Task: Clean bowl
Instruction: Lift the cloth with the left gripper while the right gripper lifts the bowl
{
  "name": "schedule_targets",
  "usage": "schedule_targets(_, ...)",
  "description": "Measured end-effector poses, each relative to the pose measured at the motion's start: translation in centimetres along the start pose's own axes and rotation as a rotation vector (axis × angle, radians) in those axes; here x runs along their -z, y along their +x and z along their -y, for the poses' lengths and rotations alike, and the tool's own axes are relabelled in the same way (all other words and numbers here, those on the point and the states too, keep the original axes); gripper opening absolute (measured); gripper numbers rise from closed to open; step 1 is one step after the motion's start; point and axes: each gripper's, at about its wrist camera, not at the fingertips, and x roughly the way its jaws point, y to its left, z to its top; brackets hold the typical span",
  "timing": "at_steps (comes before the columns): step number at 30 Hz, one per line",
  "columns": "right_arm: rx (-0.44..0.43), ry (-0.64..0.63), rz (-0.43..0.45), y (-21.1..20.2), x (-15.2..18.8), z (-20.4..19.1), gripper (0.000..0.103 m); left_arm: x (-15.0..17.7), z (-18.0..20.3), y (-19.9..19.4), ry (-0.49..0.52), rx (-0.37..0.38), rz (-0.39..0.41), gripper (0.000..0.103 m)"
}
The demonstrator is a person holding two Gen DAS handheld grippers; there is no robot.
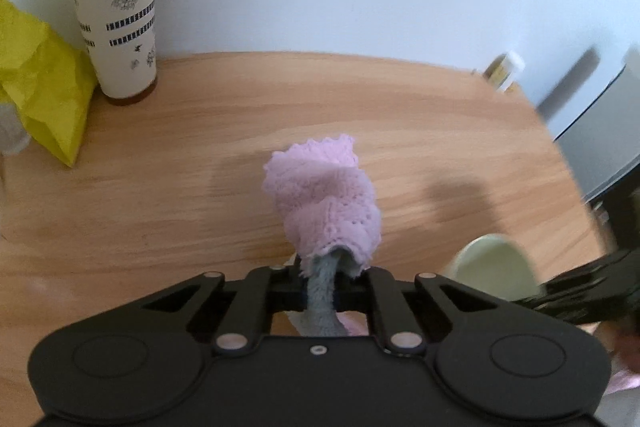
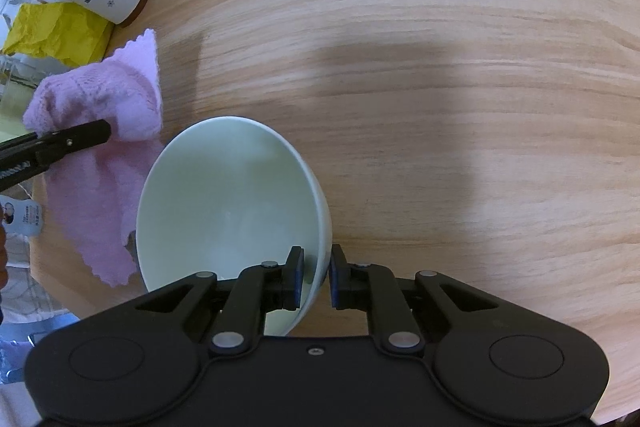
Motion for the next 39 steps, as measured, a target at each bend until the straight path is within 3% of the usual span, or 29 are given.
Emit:
schedule_targets(4,0.015,-0.029,0.011,-0.5,0.0,-0.3,0.015,-0.7,1.1,-2.1,0.019,0.052,0.056,0.009)
schedule_targets(9,0.020,-0.040,0.015,-0.8,0.1,-0.4,0.015,-1.7,2.5,-5.2,-0.009,0.197,0.187,0.009)
schedule_targets(19,-0.006,-0.037,0.040,-1.9,0.5,0.1,0.015,-2.7,6.1,-5.1,0.017,0.345,0.192,0.009)
schedule_targets(32,-0.028,-0.035,0.059,-2.1,0.9,0.2,0.016,-0.5,10.0,0.1,0.116,0.382,0.174,0.009)
schedule_targets(39,-0.027,-0.028,0.061,-2.0,0.8,0.3,0.017,1.6,11.4,2.0,0.263,0.348,0.150,0.009)
